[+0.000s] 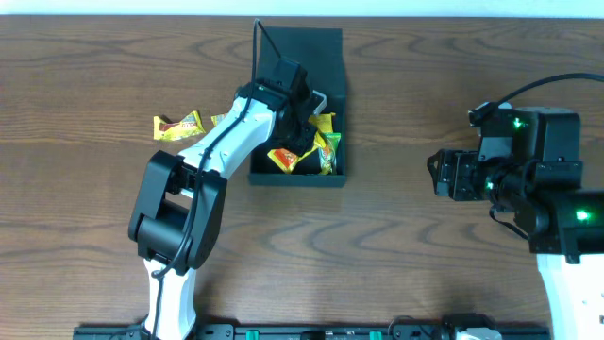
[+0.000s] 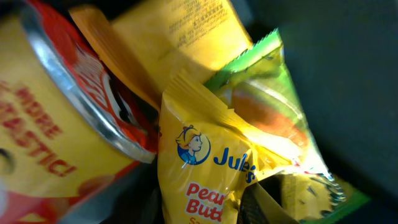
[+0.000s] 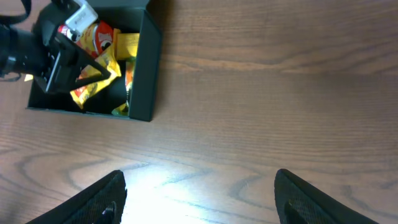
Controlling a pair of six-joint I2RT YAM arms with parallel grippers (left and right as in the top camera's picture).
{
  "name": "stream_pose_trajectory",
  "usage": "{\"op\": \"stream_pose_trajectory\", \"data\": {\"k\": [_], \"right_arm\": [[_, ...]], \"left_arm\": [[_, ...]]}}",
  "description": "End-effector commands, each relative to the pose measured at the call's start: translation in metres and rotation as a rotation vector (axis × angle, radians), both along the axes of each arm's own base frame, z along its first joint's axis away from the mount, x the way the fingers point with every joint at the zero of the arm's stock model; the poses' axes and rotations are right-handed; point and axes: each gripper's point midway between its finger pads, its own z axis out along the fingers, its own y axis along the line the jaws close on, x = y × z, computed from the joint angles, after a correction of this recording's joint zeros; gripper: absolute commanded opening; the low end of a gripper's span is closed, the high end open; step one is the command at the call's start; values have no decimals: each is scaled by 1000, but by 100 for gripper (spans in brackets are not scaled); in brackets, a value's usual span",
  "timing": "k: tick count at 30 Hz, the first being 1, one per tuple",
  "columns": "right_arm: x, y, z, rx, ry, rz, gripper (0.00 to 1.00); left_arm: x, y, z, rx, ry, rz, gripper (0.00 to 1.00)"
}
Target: Pack container
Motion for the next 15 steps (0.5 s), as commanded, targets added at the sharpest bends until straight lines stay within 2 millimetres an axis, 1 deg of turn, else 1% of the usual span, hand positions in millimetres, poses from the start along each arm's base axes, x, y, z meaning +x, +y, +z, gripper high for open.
{"op": "stream_pose_trajectory", "data": {"k": [1, 7, 11, 15], "right_arm": [[0, 0, 6, 2, -20, 10, 76], [0, 3, 7, 16, -19, 21, 76], [0, 3, 7, 16, -18, 21, 76], [-1, 3, 6, 16, -13, 21, 75]], "left_arm": [[6, -5, 7, -36, 26, 23, 34], [10, -19, 25, -138, 104, 171, 33], [14, -35, 41, -279, 179, 248, 31], [22, -42, 53, -384, 229, 317, 30]]}}
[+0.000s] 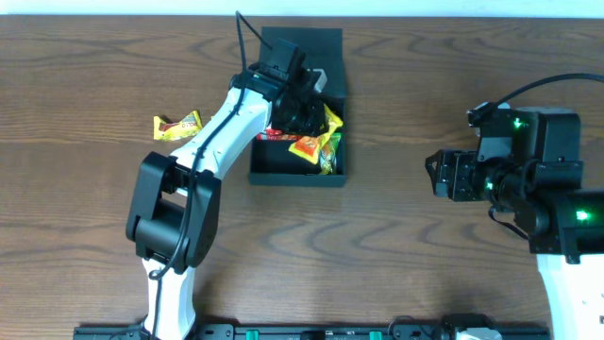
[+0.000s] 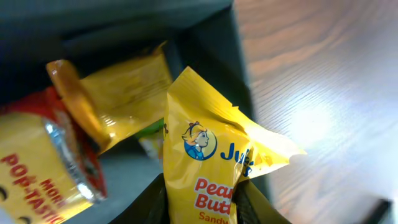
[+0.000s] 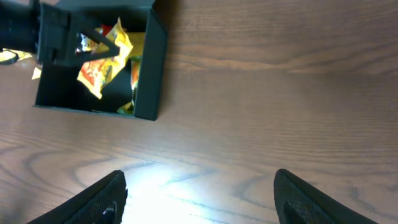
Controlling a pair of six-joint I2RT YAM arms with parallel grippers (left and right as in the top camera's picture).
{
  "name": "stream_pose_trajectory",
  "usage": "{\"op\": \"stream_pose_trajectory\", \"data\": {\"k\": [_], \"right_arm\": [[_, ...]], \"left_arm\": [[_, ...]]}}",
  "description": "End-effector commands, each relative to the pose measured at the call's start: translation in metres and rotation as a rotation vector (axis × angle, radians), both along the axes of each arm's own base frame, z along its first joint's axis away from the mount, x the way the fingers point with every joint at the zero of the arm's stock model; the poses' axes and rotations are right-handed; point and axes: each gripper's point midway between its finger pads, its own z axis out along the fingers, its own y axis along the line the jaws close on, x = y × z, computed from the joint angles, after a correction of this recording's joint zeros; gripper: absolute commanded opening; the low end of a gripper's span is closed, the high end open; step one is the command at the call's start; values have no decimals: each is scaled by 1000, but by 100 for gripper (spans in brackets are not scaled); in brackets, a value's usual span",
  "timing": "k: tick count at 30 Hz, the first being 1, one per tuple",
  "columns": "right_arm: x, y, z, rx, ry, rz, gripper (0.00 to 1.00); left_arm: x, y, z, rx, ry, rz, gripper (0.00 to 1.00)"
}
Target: Pack container
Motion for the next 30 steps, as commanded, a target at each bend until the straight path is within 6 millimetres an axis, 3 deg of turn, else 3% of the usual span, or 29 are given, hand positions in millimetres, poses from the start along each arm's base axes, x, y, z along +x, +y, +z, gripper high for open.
{"op": "stream_pose_trajectory", "data": {"k": [1, 10, 16, 22, 30], "right_arm": [[0, 0, 6, 0, -17, 10, 76], [-2, 0, 4, -1, -8, 10, 76], [-2, 0, 4, -1, -8, 10, 76], [-2, 0, 4, -1, -8, 10, 76], [-1, 0, 5, -1, -12, 10, 76]], "left_arm": [[6, -9, 11, -122, 103, 82, 30], [17, -6, 26, -247, 189, 168, 17], [18, 7, 22, -247, 224, 196, 6], [23, 28, 1, -184, 297, 360, 6], [38, 40, 4, -211, 301, 436, 6]]}}
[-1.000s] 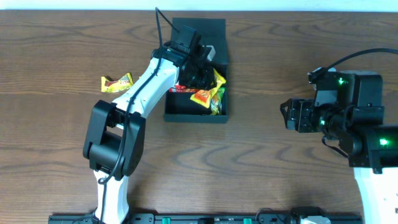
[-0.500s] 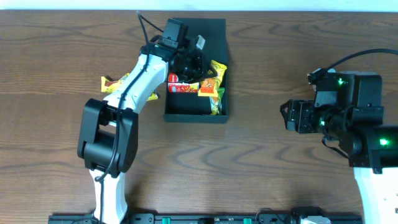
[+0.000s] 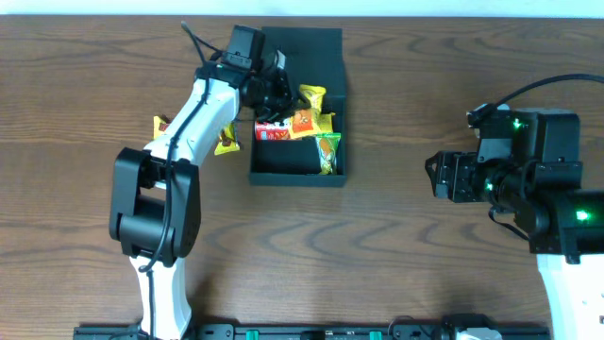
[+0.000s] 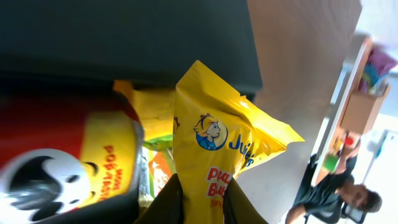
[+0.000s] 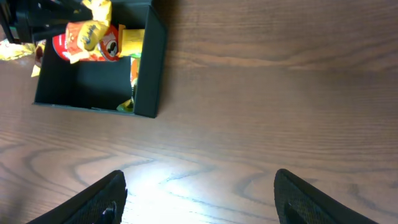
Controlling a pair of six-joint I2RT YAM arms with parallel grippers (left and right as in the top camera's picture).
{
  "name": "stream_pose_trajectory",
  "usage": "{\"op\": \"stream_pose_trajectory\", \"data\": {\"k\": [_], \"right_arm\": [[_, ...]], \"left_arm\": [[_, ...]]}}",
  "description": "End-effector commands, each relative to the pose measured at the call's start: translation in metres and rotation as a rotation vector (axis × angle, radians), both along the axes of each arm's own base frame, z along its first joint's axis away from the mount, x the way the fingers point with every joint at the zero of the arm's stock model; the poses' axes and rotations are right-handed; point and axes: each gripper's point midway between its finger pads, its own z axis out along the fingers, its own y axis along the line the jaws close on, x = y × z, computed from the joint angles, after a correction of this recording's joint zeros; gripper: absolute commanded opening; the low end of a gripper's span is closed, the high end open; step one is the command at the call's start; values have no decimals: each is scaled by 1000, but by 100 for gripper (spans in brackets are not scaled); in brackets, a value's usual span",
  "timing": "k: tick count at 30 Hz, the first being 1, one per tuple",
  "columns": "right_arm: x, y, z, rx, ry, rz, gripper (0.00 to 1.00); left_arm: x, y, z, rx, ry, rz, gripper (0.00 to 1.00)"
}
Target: Pack container
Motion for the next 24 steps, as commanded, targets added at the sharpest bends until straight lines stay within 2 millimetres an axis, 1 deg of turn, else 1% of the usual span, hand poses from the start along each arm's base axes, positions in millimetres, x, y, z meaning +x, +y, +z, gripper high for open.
{"op": "stream_pose_trajectory", "data": {"k": [1, 7, 13, 16, 22, 24], "right_arm": [[0, 0, 6, -1, -20, 10, 76], [0, 0, 6, 0, -20, 10, 76], [1, 0, 6, -1, -21, 10, 76], [0, 0, 6, -1, -20, 10, 76], [0, 0, 6, -1, -19, 10, 76], [0, 0, 6, -1, -16, 10, 76]], "left_arm": [[2, 4, -15, 12, 43, 37, 6], [3, 8, -21, 51, 30, 45, 6], [0, 7, -28, 118, -3, 15, 6], [-7, 5, -36, 190, 0, 13, 7], [-24, -9, -47, 304, -23, -46, 6], [-32, -7, -53, 354, 4, -40, 6]]}}
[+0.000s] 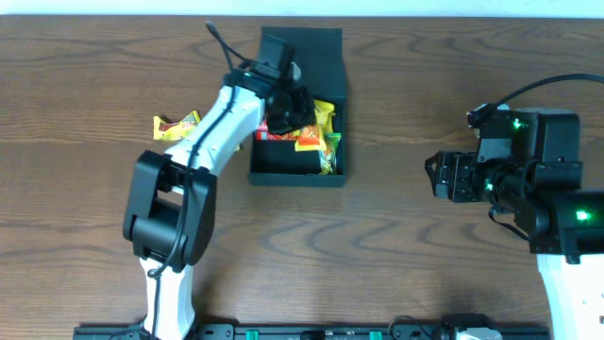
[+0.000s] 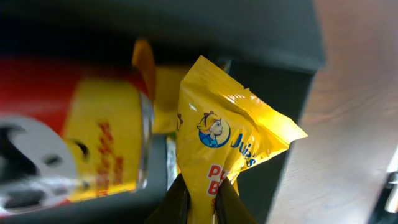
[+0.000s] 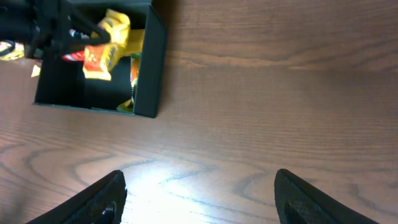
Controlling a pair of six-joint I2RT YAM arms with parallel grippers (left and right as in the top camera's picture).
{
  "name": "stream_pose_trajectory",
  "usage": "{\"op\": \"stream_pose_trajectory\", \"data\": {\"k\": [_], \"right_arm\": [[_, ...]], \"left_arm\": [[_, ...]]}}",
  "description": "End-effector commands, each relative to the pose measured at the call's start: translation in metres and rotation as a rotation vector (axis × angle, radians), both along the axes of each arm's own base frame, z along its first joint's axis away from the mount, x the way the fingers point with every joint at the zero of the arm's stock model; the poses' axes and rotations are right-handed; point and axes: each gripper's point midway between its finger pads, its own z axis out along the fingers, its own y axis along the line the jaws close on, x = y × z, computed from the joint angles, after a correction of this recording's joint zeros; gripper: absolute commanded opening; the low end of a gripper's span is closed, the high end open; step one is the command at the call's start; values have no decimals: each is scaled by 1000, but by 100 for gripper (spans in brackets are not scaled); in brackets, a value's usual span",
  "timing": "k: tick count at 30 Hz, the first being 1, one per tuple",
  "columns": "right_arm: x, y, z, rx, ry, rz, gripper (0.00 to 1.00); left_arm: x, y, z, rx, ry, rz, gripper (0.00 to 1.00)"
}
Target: Pack container
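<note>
The black open container (image 1: pixel 335 57) lies at the table's far middle with several snack packets inside. Just over its middle hangs my left gripper (image 1: pixel 291 111), shut on a yellow peanut-butter sandwich packet (image 2: pixel 224 143), which is pinched at its lower end between the fingers (image 2: pixel 177 202). Beside that packet lies a red and yellow popcorn pack (image 2: pixel 93 149). A green packet (image 1: pixel 330 151) rests against the container's right wall. My right gripper (image 3: pixel 199 193) stands open over bare wood, well to the right of the container (image 3: pixel 149 68).
A loose yellow and brown snack (image 1: pixel 179 125) lies on the table left of the container. The container's lid (image 1: pixel 302 40) stands open at the far side. The left arm (image 1: pixel 212 151) stretches across the table from the near left.
My left gripper, still shut on the yellow packet, has shifted from the container's far left corner to over its middle. The right arm has not moved.
My left gripper was first low among the snacks in the container, the yellow packet in its fingers. Then it held the packet above the container's right side, then at the far left corner, and now over the middle. The right gripper stayed open throughout.
</note>
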Motion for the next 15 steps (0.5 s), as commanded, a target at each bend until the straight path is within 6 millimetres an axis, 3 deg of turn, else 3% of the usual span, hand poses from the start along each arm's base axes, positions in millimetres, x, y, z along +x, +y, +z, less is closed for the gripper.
{"op": "stream_pose_trajectory", "data": {"k": [1, 10, 15], "right_arm": [[-1, 0, 5, -1, -15, 10, 76], [-2, 0, 4, -1, -8, 10, 76], [-3, 0, 4, -1, -5, 10, 76]], "left_arm": [[-10, 11, -24, 108, 43, 21, 6], [-24, 28, -33, 205, 127, 118, 6], [-30, 25, -32, 244, 124, 129, 6]]}}
